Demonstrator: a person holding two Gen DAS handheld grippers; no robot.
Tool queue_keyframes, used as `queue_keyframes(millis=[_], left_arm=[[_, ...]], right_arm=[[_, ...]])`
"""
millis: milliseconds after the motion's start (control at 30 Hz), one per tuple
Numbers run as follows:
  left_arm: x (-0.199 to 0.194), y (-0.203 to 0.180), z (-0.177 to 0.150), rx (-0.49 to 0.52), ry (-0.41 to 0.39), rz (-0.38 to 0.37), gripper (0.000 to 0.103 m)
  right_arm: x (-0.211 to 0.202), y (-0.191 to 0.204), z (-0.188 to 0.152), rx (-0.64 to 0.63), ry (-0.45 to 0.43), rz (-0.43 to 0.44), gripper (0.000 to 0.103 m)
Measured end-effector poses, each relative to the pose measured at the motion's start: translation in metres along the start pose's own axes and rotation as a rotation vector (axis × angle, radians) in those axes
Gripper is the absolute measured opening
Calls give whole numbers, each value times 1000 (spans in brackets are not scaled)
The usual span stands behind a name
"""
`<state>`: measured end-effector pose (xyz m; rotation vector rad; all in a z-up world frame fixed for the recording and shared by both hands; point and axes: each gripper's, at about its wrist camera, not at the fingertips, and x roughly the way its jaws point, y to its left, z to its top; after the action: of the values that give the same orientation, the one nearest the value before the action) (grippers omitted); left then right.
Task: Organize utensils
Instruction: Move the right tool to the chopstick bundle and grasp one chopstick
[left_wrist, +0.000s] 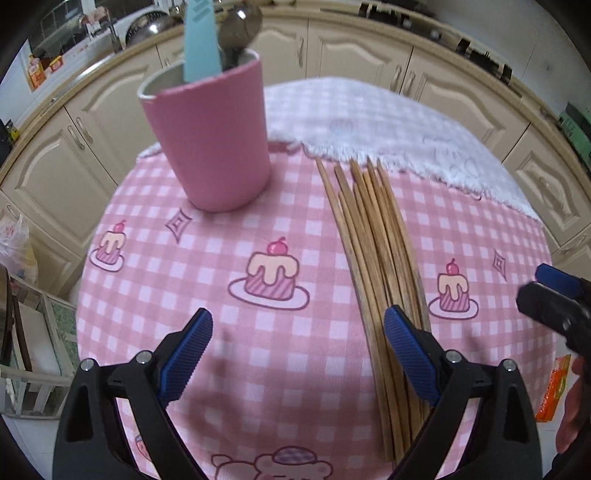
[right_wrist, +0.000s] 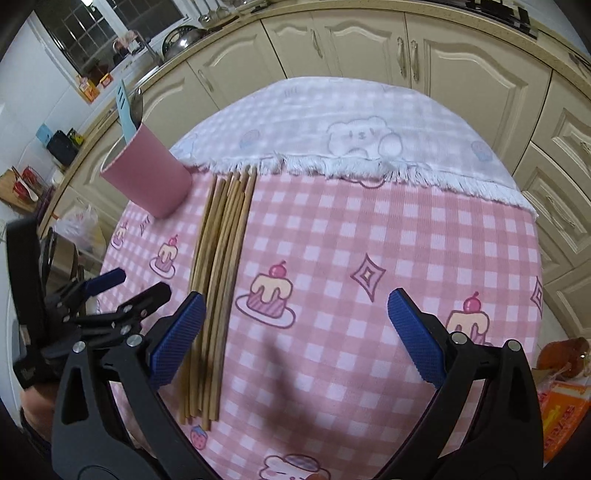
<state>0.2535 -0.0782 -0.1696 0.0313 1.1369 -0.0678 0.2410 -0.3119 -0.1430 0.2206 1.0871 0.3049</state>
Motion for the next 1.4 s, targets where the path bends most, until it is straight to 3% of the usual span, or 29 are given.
queue_keyframes(millis=[200,333,833,1000,1233,1400], left_arm=[[24,0,9,0,98,1,92],[31,4,12,8,114,-7,92],[36,6,23,61,68,-39,90],[28,17,17,77,40,-54,83],[27,29,15,105,64,-74,82],[30,30,13,141,71,-54,82]], right_arm=[[-1,-3,-5,9,-5,-17,97],[-2,-6,-6,31,-5,-44,97],[26,31,-2,-62,102,-169,97],[32,39,1,-68,113,-199,97],[57,57,12,-107,167,-224,96],[68,56,16,-115,196,-264,85]])
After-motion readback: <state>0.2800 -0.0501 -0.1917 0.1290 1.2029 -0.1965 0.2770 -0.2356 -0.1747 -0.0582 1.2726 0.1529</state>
